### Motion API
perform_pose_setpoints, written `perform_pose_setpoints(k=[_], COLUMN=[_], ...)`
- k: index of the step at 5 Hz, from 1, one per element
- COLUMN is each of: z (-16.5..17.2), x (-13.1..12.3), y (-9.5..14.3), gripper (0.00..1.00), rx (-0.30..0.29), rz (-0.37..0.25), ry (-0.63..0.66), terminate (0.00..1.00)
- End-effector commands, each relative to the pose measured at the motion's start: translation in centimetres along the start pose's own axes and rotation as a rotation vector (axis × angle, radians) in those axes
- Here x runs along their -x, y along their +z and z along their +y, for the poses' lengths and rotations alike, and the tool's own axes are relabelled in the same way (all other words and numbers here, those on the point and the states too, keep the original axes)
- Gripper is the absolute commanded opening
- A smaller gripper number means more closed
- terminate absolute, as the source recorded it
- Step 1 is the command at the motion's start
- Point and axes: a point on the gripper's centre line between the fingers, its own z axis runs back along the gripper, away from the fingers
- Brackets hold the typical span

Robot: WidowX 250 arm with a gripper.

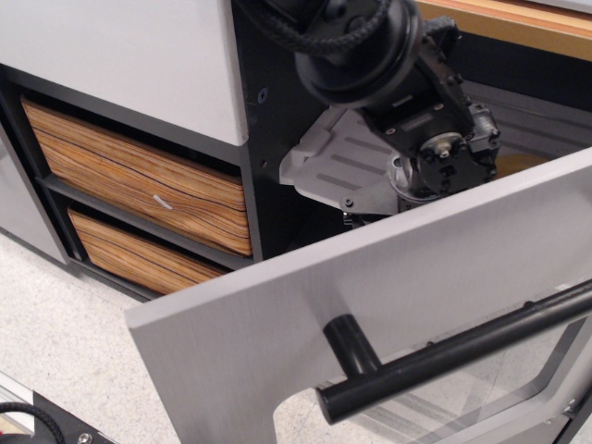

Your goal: Close oven

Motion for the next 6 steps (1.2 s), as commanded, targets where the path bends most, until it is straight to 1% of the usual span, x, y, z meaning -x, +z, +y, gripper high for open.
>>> perform_pose_setpoints(k=[1,2,3,4,5,6], z=[0.0,-0.3,-0.5,-0.9,-1.4,-2.3], x=[0.0,-0.7,-1.0,-1.5,-1.9,-1.6], y=[0.0,3.7,6.4,9.8,13.5,17.5], gripper=[1.00,1.00,1.00,1.00,1.00,1.00], rx=[0.000,-0.002,0.020,0.050,0.034,0.021], rz=[0.000,0.039,0.045,0.100,0.156,0.177], ry=[0.000,0.054,0.092,0.145,0.217,0.262], terminate=[0.00,0.00,0.00,0.00,0.00,0.00])
